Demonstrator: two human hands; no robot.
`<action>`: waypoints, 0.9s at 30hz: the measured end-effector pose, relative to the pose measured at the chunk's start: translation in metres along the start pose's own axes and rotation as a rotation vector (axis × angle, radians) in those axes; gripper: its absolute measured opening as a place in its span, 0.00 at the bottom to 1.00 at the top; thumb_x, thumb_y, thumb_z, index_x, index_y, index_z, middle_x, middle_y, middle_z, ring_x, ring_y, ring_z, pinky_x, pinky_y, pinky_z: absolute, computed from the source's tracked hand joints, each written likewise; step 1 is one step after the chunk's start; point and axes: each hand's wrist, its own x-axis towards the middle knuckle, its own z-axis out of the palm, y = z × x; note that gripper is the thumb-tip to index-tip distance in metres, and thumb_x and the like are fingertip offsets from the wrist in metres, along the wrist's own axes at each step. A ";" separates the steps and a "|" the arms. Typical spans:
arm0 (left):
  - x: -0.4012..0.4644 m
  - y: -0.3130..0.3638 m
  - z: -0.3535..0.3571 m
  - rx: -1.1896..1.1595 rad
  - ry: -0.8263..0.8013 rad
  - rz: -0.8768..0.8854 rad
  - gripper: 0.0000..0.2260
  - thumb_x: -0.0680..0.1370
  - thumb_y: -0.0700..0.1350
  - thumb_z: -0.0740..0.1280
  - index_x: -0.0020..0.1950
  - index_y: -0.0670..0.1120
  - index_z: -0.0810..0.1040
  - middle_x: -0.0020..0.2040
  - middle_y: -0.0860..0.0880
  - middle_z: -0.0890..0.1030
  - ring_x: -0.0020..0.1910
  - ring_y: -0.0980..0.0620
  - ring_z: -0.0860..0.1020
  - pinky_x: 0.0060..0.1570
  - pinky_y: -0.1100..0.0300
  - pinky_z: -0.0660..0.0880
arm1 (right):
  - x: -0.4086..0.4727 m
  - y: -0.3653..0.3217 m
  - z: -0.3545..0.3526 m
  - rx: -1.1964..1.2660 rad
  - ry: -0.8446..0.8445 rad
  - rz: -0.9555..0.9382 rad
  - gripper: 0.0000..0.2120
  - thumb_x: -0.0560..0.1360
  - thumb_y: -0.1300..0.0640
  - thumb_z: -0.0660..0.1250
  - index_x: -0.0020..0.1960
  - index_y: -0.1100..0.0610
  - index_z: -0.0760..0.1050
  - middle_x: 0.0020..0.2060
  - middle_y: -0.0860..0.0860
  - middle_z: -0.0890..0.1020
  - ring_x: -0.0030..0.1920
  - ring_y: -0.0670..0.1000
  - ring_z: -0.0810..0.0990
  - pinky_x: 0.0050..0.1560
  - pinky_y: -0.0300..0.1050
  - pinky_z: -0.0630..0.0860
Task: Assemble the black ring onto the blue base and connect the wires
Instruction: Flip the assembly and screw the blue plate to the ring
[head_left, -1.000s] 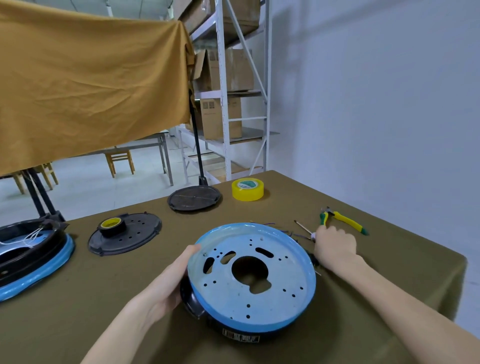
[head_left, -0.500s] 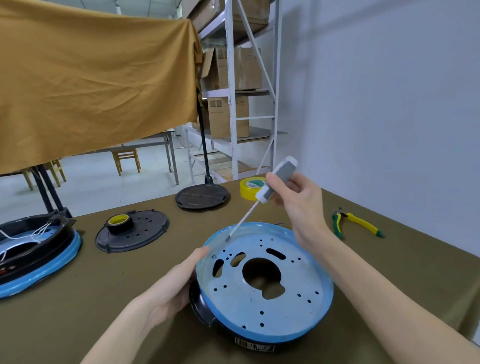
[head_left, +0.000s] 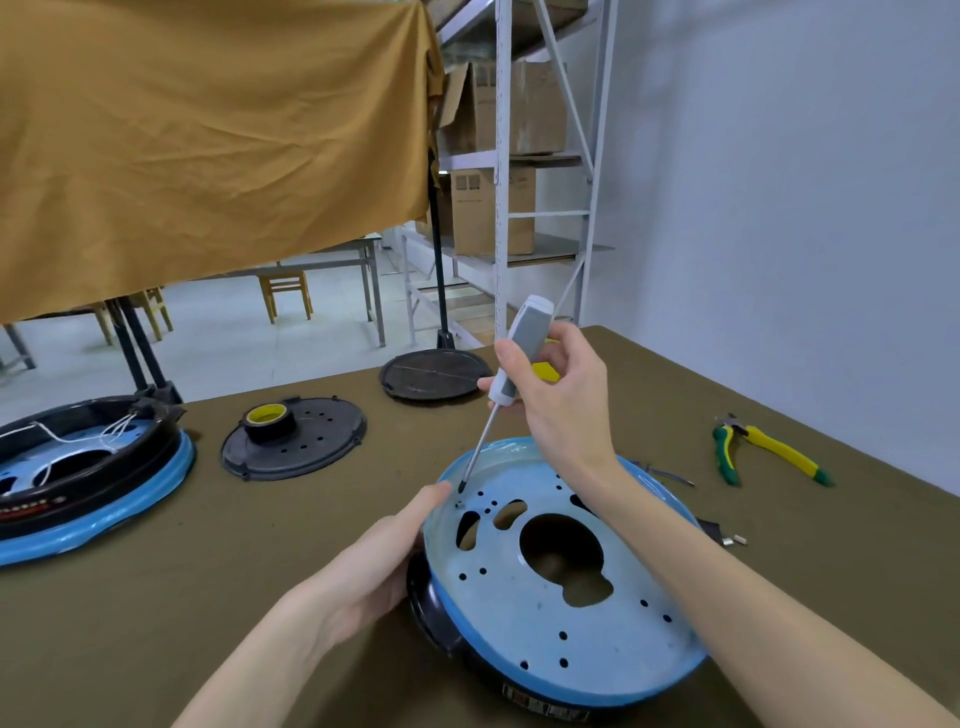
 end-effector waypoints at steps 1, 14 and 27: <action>0.001 0.000 -0.001 -0.003 -0.004 0.000 0.18 0.78 0.65 0.65 0.53 0.56 0.88 0.58 0.47 0.87 0.57 0.49 0.86 0.59 0.52 0.78 | 0.000 0.001 0.000 -0.004 -0.005 -0.002 0.12 0.80 0.55 0.73 0.59 0.58 0.75 0.48 0.62 0.83 0.39 0.56 0.89 0.41 0.56 0.86; 0.008 -0.003 -0.004 0.038 -0.013 -0.015 0.18 0.77 0.67 0.67 0.55 0.57 0.88 0.59 0.48 0.87 0.58 0.49 0.85 0.58 0.53 0.79 | 0.000 0.006 0.001 0.016 -0.066 -0.003 0.11 0.80 0.57 0.72 0.59 0.59 0.75 0.47 0.62 0.82 0.39 0.57 0.88 0.38 0.48 0.85; 0.004 0.003 -0.012 0.110 -0.020 -0.091 0.29 0.72 0.63 0.75 0.64 0.43 0.85 0.61 0.40 0.85 0.60 0.43 0.84 0.67 0.45 0.77 | 0.008 -0.010 0.003 -0.242 -0.269 -0.080 0.17 0.78 0.54 0.73 0.63 0.52 0.73 0.42 0.51 0.84 0.41 0.57 0.85 0.45 0.61 0.83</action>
